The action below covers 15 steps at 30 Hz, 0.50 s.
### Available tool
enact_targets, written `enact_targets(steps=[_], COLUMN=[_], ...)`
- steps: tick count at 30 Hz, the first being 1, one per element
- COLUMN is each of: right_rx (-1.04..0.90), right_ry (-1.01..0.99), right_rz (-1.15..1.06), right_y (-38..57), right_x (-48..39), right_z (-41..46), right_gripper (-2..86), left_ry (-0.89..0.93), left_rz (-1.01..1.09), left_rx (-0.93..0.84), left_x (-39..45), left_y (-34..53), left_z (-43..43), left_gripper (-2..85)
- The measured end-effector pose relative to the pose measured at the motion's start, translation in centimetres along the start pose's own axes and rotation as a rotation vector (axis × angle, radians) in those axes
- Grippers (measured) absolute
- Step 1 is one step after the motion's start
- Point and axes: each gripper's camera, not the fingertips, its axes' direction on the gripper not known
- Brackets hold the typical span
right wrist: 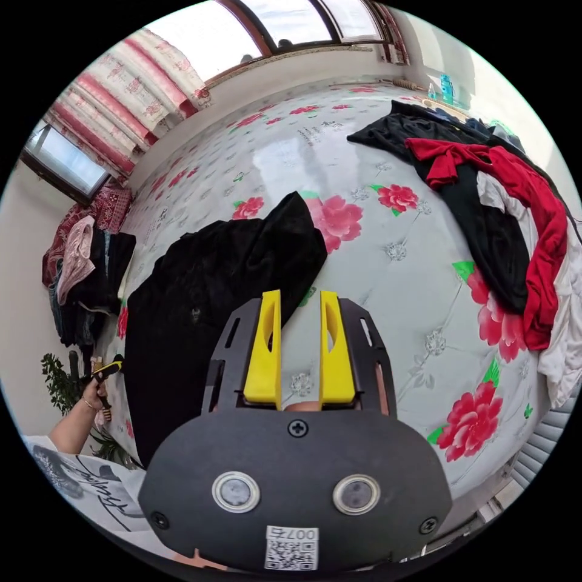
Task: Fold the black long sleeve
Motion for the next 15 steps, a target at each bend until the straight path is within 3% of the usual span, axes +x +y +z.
enact_targets(steps=[6, 8, 10, 13, 15], right_rx=[-0.072, -0.093, -0.109, -0.077, -0.021], right_ry=[0.124, 0.075, 0.117, 0.239, 0.398], right_rz=[0.054, -0.012, -0.034, -0.092, -0.118], right_y=[-2.8, -2.9, -3.1, -3.5, -3.7], right_x=[1.2, 0.5, 0.2, 1.5, 3.4], right_z=[11.0, 13.5, 14.3, 12.2, 9.2], right_gripper=[3.5, 1.4, 0.5, 0.0, 0.0], left_ry=[-0.181, -0.198, -0.197, -0.447, -0.485], left_rz=[0.153, 0.177, 0.127, 0.043, -0.056], left_rx=[0.027, 0.03, 0.036, 0.078, 0.11], left_x=[4.1, 4.2, 2.7, -1.7, -6.5], left_y=[-1.6, -1.9, -2.3, -1.4, -0.1], left_z=[2.3, 2.8, 2.6, -0.5, -3.8], left_gripper=[5.9, 3.7, 1.5, 0.1, -0.2])
